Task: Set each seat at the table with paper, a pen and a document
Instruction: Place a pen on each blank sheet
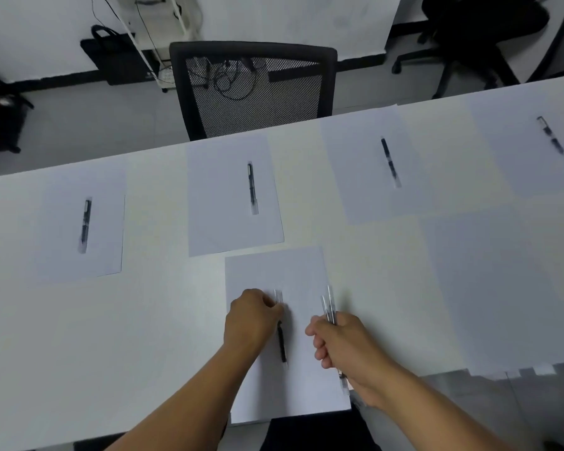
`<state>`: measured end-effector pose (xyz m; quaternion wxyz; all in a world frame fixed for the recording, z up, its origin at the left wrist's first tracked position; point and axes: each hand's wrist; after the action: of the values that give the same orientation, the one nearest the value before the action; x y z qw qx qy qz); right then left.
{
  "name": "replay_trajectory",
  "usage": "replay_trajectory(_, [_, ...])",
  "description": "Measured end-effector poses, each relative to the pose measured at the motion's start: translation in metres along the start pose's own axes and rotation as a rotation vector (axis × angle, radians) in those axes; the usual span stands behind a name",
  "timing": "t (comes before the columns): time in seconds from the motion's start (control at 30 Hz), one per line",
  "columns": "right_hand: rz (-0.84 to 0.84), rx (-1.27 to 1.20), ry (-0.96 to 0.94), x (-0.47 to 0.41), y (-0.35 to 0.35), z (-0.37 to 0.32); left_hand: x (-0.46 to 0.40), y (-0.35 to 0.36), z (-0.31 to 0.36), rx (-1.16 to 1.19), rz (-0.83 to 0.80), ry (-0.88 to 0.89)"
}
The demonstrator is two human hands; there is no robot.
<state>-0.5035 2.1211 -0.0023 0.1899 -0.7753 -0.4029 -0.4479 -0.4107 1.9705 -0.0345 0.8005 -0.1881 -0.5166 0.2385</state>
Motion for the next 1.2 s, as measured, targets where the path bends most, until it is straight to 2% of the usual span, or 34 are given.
replay_trajectory(0.73, [-0.031, -0.009, -0.069, 0.010, -0.009, -0.015, 0.002, -0.005, -0.002, 0.014, 0.080, -0.033])
replay_trajectory(0.9, [-0.032, -0.061, -0.073, 0.030, -0.011, -0.037, 0.020, -0.021, 0.023, 0.086, 0.105, 0.062])
replay_trajectory(1.2, [0.040, -0.065, -0.184, 0.066, -0.022, -0.065, 0.061, -0.048, 0.091, 0.140, 0.116, 0.367])
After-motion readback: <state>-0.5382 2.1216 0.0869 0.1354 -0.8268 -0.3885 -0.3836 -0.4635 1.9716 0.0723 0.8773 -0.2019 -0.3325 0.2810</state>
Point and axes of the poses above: each hand's wrist, its own x-axis away from the middle knuckle, its own y-axis out of the palm, z = x × y, and after that the axes turned 7 degrees about -z, right-handed
